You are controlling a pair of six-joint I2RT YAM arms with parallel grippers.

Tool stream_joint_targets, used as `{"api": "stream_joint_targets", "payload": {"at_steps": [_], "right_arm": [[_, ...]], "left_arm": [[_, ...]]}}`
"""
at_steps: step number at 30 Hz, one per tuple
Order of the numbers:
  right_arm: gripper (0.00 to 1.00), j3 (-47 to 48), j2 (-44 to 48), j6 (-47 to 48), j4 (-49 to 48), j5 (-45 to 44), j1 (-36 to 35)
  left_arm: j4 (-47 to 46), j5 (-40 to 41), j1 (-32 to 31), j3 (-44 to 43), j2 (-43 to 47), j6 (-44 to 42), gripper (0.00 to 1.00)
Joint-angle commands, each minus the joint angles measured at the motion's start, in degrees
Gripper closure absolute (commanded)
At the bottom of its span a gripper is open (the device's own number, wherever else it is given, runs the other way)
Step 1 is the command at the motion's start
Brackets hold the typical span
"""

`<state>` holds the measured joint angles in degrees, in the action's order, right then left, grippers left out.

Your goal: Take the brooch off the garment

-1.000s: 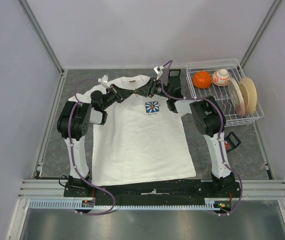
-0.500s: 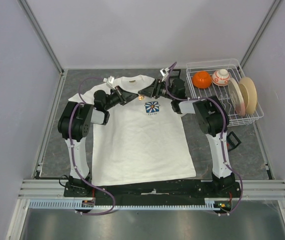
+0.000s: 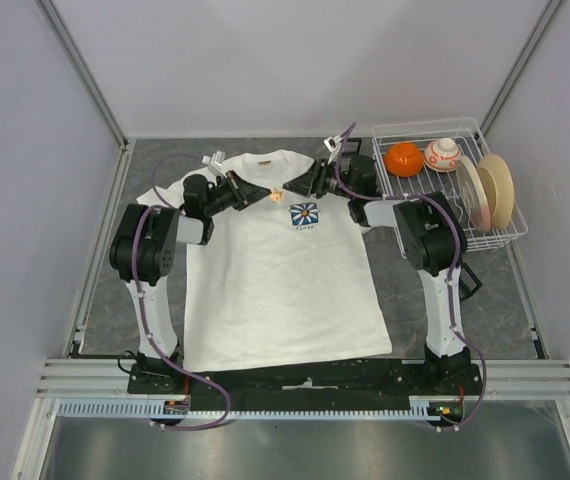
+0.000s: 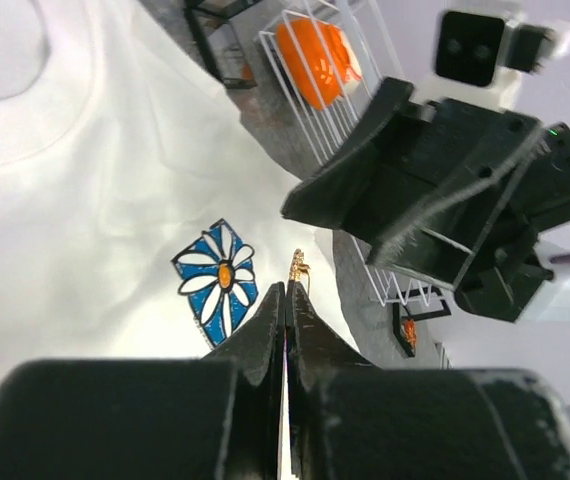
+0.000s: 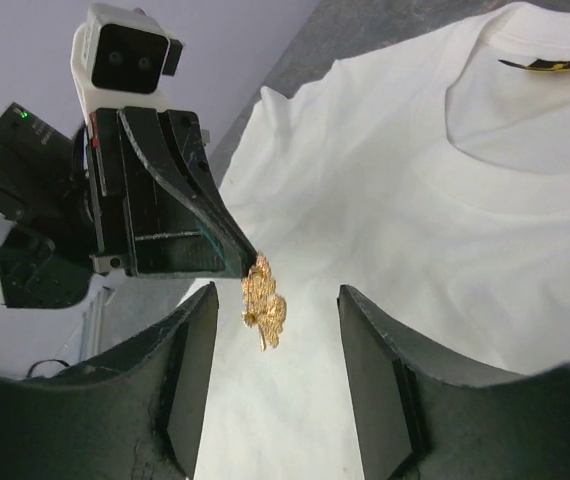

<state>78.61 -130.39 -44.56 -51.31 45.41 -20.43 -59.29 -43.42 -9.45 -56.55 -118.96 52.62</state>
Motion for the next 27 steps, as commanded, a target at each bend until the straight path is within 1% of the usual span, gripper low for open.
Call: {"api": "stream_joint_targets", "payload": {"at_steps": [1, 2, 3, 4, 5, 7, 8, 9, 10, 11, 13, 14, 15, 16, 17, 19, 23, 27], "right_arm": [[0.39, -2.48, 9.17, 16.38, 8.4, -4.43, -1.37], [0.37, -3.28, 10.32, 18.78, 11.12, -6.19, -1.72], [0.35, -4.24, 11.55, 21.07, 12.36, -9.86, -2.16], [0.34, -5.91, 13.91, 23.87, 13.59, -11.55, -3.12], [0.33, -6.79, 15.24, 28.69, 15.95, -13.75, -3.74], [0.3, -9.6, 19.53, 35.03, 18.6, -19.54, -6.54], [0.3, -10.66, 20.86, 42.2, 20.35, -21.83, -7.6], [0.29, -11.97, 22.09, 46.01, 20.89, -24.03, -8.83], [0.28, -14.42, 24.72, 48.92, 21.16, -28.4, -11.1], [0.28, -15.75, 25.87, 51.56, 20.47, -30.27, -12.08], [0.28, -19.87, 29.2, 56.93, 18.89, -31.08, -13.75], [0.28, -21.72, 30.53, 59.21, 15.92, -31.17, -14.46], [0.3, -23.83, 31.76, 64.63, 14.06, -31.6, -15.25], [0.3, -27.85, 34.04, 67.21, 12.3, -31.96, -17.09], [0.32, -29.72, 35.19, 69.58, 9.59, -32.13, -17.71], [0.36, -34.11, 37.91, 76.59, 8.07, -31.87, -20.16], [0.39, -38.0, 41.35, 80.76, 3.51, -37.4, -24.92], [0.45, -39.59, 42.41, 84.45, 0.25, -42.93, -29.66]], "left_arm": [[10.31, 3.16, 0.58, -1.8, 5.22, -0.41, 0.98], [12.68, 4.56, 0.58, -1.72, 7.4, -0.59, 0.98], [14.53, 5.18, 0.58, -1.72, 8.47, -1.11, 0.98], [19.95, 5.71, 0.58, -2.06, 9.78, -1.55, 0.98], [23.04, 7.37, 0.58, -2.42, 12.06, -2.25, 0.98], [29.19, 9.04, 0.58, -2.07, 14.62, -3.4, 0.98], [30.88, 11.14, 0.58, -1.63, 15.76, -3.05, 0.98], [32.55, 11.77, 0.58, -1.19, 18.3, -2.35, 0.98], [33.79, 12.21, 0.58, -0.58, 19.45, -2.17, 0.98], [37.1, 13.44, 0.58, -0.31, 20.94, -2.26, 0.98], [41.07, 14.85, 0.58, -0.13, 25.16, -2.26, 0.98], [45.53, 16.07, 0.58, -0.13, 26.57, -2.26, 0.98], [47.49, 16.43, 0.58, -0.13, 27.71, -1.56, 0.98], [50.03, 16.87, 0.58, -0.4, 30.34, -1.38, 0.98], [52.23, 17.75, 0.58, -0.4, 31.49, -1.29, 0.98], [56.2, 18.1, 0.58, 0.47, 34.91, 0.37, 0.98], [60.33, 16.8, 0.4, 2.32, 39.14, 3.88, 0.98], [62.71, 14.51, -0.47, 3.99, 42.22, 7.92, 0.98]]}}
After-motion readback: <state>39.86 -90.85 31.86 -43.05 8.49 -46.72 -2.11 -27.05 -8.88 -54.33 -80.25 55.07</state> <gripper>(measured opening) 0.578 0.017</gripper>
